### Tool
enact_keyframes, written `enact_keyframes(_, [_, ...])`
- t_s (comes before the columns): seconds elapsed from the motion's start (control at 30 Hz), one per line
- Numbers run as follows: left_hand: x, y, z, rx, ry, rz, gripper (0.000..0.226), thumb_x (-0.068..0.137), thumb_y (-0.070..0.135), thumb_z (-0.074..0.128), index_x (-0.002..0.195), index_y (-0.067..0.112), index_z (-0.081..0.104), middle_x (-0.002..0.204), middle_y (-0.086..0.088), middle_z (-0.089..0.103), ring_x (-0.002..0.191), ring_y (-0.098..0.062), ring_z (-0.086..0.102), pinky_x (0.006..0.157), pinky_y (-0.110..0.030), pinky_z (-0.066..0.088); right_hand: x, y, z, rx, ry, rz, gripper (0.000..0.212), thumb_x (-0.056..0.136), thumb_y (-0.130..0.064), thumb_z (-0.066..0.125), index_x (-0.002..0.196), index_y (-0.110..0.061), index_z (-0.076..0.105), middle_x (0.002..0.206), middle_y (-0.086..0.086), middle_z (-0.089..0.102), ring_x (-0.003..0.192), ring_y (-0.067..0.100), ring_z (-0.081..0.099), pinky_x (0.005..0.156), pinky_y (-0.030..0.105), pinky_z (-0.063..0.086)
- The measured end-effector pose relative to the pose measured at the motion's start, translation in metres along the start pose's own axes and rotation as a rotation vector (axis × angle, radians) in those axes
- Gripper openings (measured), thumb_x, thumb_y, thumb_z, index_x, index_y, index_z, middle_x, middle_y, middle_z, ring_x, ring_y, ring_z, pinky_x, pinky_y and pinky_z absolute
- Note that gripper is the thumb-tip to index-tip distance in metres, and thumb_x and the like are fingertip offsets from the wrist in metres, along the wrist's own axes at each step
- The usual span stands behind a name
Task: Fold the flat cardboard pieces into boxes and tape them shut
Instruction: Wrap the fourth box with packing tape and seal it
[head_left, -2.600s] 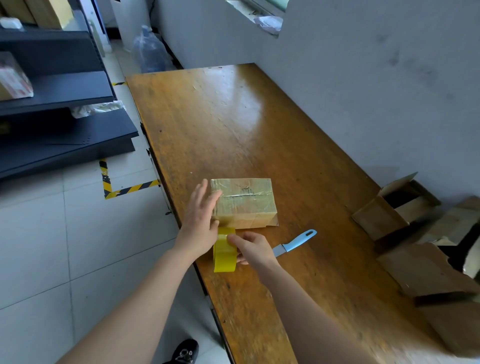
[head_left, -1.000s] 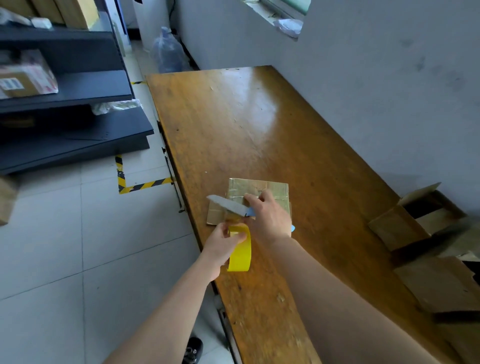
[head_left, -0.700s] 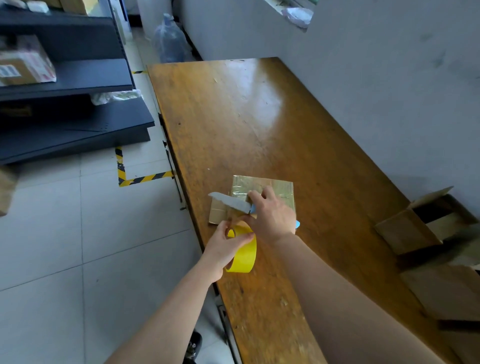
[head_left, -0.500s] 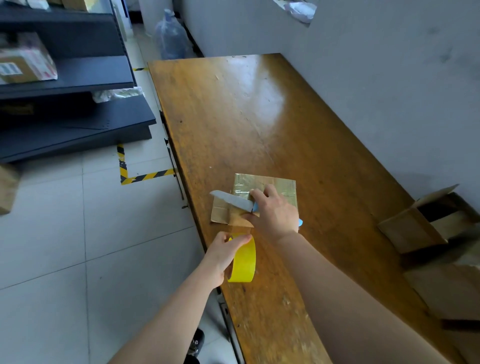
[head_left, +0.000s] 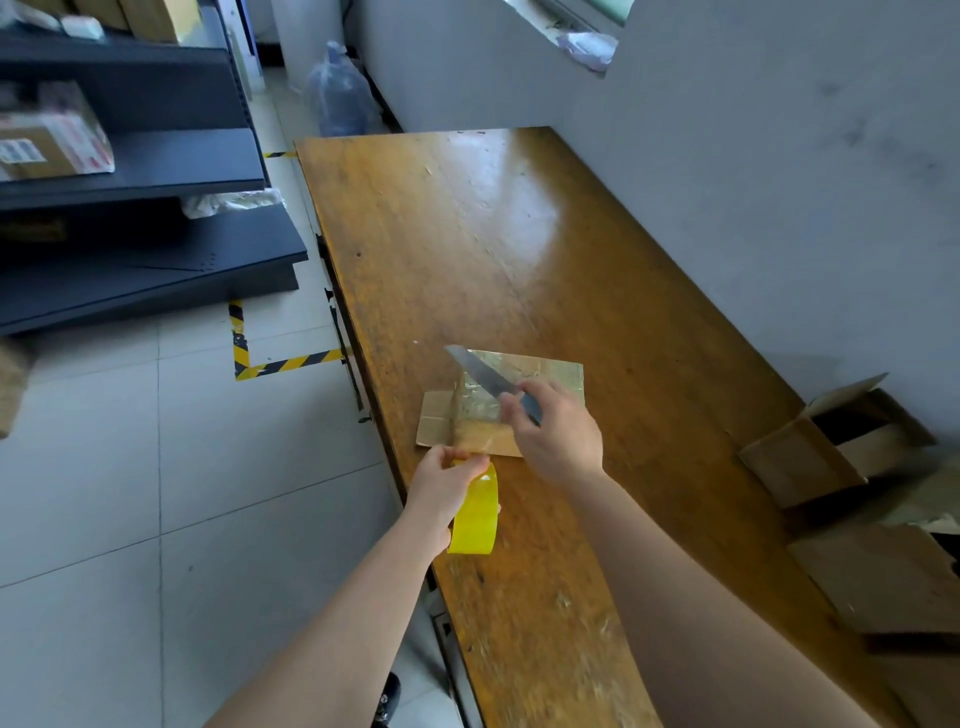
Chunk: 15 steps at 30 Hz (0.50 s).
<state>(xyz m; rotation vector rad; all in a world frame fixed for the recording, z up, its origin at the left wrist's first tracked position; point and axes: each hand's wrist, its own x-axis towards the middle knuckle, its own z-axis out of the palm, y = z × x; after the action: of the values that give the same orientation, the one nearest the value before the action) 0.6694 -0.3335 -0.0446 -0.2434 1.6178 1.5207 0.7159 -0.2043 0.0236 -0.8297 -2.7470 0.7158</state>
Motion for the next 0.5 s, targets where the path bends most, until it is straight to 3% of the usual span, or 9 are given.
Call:
enact_keyframes(0.07, [-0.002,0.000,0.000,-0.011,0.007,-0.002,0.029,0.083,0.030,0.075,0.103,0.020,0.055,0.103,-0.016,0.067,0.077,-0.033,0.072,0.072,-0.051,0.060,-0.012,0.002,-0.008,-0.099,0.162,-0.137,0.021,0.097,-0.037,0.053,0.100,-0.021,0.068,0.092,-0.005,0.067,0.085,0.016,0.058,0.058,0.029,0.047])
enact_keyframes(0.2, [-0.004,0.002,0.002,-0.025,0.022,0.007,0.030,0.083,0.026,0.075,0.104,0.017,0.056,0.099,-0.016,0.068,0.075,-0.034,0.072,0.071,-0.055,0.059,-0.037,0.017,-0.013,-0.336,0.378,-0.426,0.014,0.086,-0.022,0.071,0.074,-0.015,0.067,0.065,0.000,0.062,0.057,0.022,0.056,0.052,0.029,0.037])
enact_keyframes(0.3, [-0.006,0.003,0.003,-0.043,0.011,0.021,0.031,0.083,0.023,0.075,0.105,0.015,0.055,0.097,-0.019,0.069,0.069,-0.035,0.072,0.069,-0.056,0.058,-0.050,0.028,-0.010,-0.426,0.353,-0.483,0.016,0.075,-0.012,0.081,0.069,-0.016,0.066,0.062,0.000,0.056,0.051,0.024,0.052,0.053,0.031,0.039])
enact_keyframes(0.5, [-0.010,0.002,0.006,0.031,0.056,0.056,0.030,0.082,0.032,0.074,0.101,0.021,0.053,0.107,-0.017,0.065,0.094,-0.041,0.066,0.085,-0.057,0.054,-0.055,0.027,-0.011,-0.617,0.171,-0.364,0.021,0.068,-0.011,0.084,0.062,-0.019,0.065,0.057,-0.001,0.053,0.049,0.021,0.047,0.052,0.031,0.036])
